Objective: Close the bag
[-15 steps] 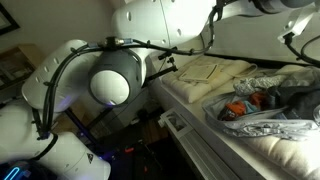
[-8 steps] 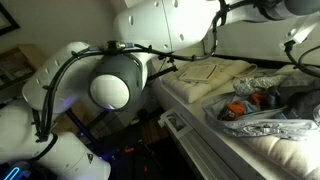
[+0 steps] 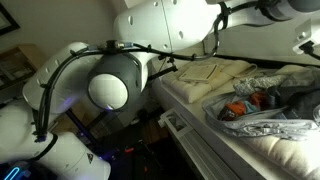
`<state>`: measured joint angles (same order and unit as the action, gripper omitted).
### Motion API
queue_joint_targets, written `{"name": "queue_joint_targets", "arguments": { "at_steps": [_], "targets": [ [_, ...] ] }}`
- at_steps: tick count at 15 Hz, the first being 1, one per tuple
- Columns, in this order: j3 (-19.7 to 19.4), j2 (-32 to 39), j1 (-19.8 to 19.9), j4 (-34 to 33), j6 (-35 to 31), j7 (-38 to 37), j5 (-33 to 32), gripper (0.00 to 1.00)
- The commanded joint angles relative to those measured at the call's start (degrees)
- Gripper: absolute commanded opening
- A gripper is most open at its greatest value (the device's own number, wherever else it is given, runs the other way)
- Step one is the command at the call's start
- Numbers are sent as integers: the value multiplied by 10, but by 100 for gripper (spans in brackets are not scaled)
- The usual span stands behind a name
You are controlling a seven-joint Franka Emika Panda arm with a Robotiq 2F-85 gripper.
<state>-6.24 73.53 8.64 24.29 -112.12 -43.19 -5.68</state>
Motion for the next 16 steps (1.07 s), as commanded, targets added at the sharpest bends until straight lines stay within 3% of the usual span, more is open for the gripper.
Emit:
{"name": "queue_joint_targets", "arguments": {
  "at_steps": [1, 4, 6, 7, 12, 16],
  "targets": [
    [-29, -4, -5, 2, -4, 61, -43, 100],
    [-38, 3, -7, -2, -29, 121, -71, 100],
    [-19, 5, 0, -3, -57, 168, -63, 100],
    [-25, 3, -2, 0, -39, 132, -61, 100],
    [-23, 5, -2, 0, -50, 152, -61, 100],
    [5, 16, -6, -1, -80, 214, -52, 100]
  ]
}}
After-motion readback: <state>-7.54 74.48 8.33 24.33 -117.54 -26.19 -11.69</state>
